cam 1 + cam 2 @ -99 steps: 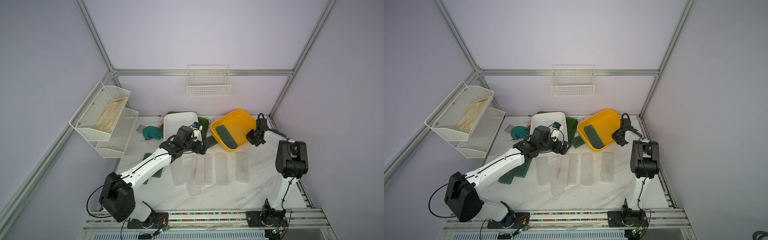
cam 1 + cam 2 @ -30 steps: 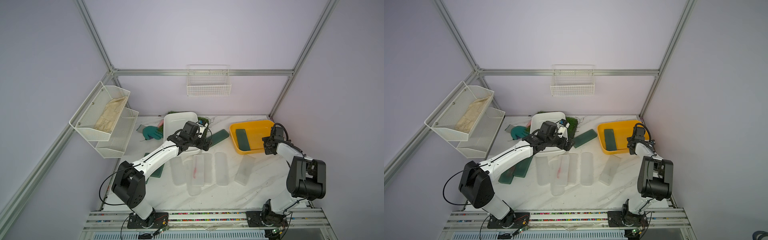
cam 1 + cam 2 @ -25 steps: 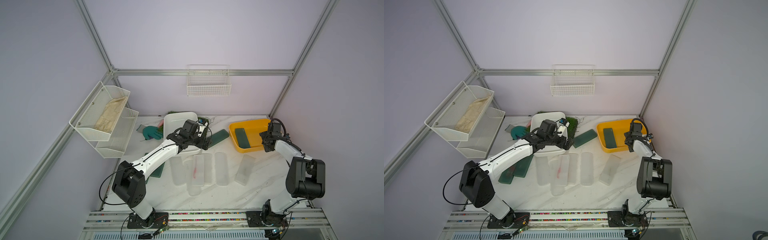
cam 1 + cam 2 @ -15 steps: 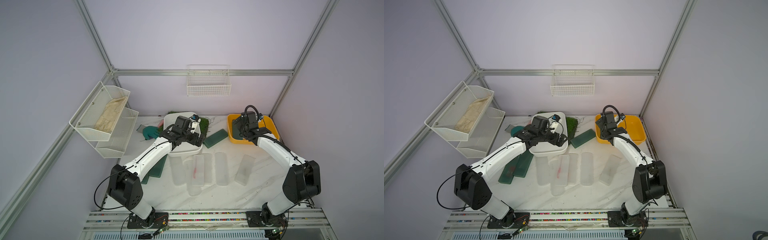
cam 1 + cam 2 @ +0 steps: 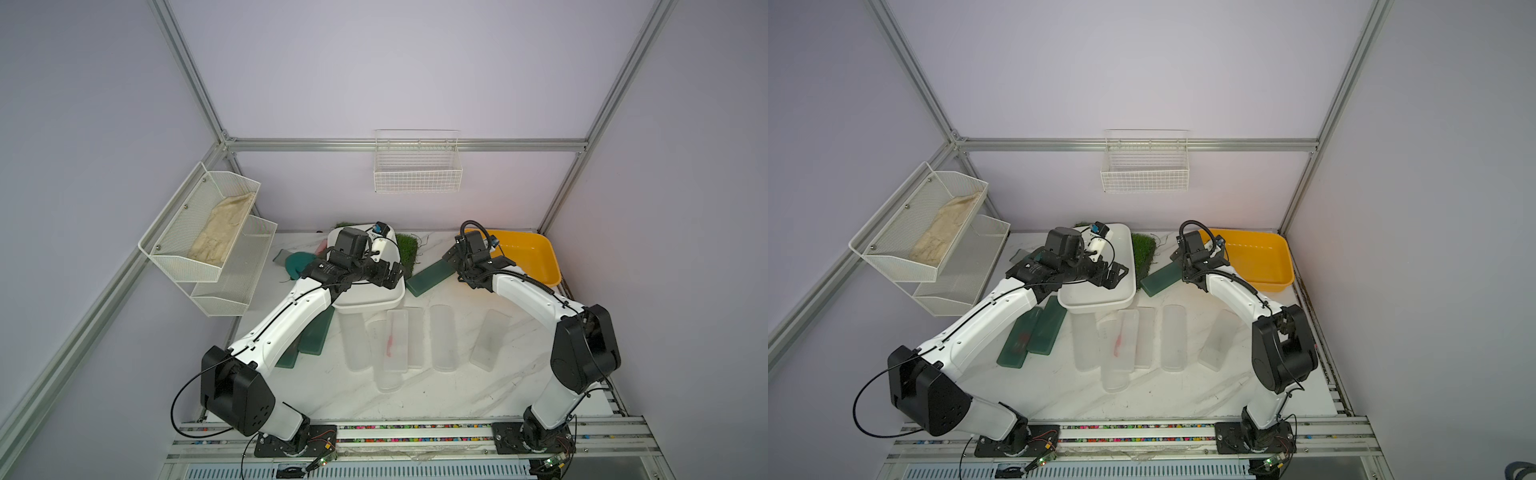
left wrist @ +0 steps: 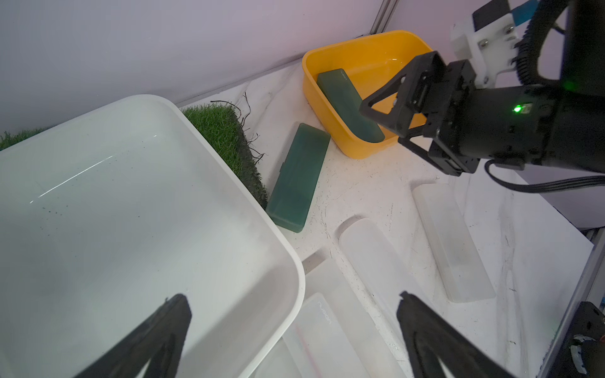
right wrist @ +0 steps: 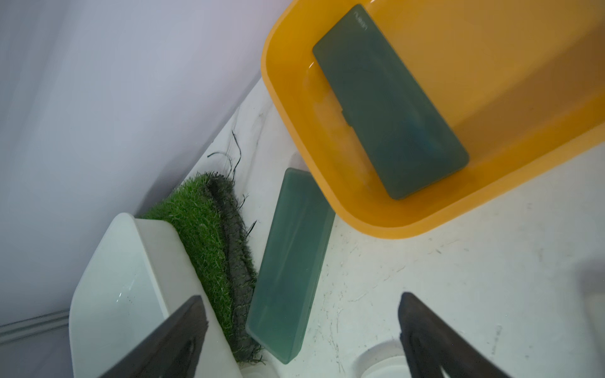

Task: Place the pencil cases by color into the storage box
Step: Adjust the storage box at the corner of the board, then pick up the pencil case from the center of the board.

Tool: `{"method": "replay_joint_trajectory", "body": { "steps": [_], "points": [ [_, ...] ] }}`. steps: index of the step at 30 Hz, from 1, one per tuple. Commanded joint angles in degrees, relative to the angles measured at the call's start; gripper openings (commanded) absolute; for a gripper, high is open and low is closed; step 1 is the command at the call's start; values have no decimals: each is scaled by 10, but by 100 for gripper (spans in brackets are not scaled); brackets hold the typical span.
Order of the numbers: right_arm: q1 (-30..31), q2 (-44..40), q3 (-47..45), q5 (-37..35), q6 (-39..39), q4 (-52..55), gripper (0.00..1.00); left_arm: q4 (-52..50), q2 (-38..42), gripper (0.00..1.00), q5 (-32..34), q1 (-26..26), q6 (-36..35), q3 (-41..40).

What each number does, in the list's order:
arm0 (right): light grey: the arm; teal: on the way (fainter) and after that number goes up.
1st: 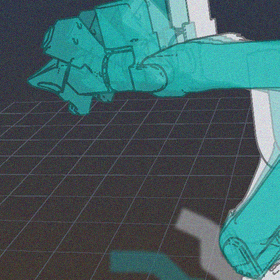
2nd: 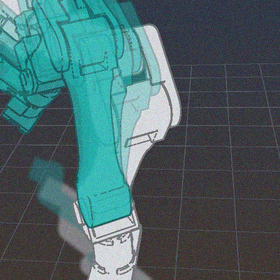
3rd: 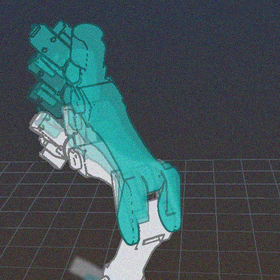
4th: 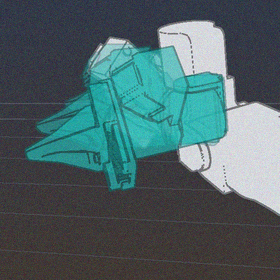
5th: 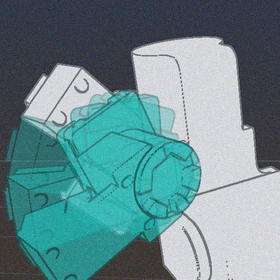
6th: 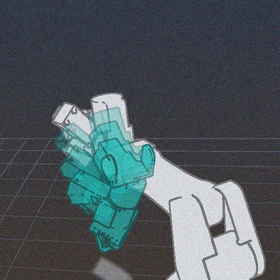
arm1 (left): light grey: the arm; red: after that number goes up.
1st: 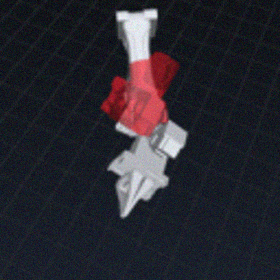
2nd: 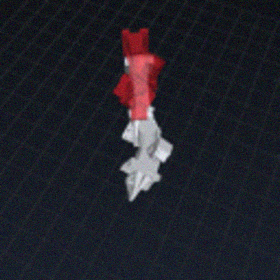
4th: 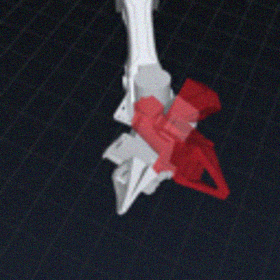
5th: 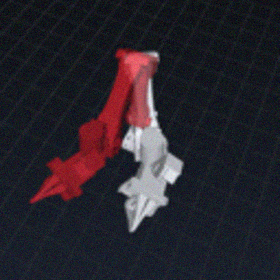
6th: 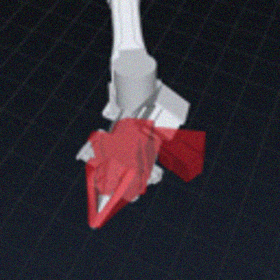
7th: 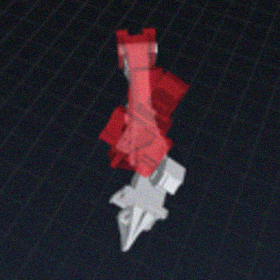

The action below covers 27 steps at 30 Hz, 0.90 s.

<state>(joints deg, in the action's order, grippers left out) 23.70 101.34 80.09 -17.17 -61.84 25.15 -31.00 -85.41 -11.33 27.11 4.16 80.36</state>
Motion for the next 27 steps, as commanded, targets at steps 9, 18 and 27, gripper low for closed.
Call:
{"method": "replay_joint_trajectory", "body": {
  "steps": [9, 18, 27],
  "points": [
    [56, 191, 162, 15, -108, 96, 97, 13, 1, 100, -58, -2, -98, 2],
    [56, 283, 260, 7, -119, 145, 97, 13, -20, 100, -78, -2, -128, 9],
    [54, 355, 347, 2, -123, 196, 97, 16, -21, 100, -89, -2, -130, 8]
  ]
}}
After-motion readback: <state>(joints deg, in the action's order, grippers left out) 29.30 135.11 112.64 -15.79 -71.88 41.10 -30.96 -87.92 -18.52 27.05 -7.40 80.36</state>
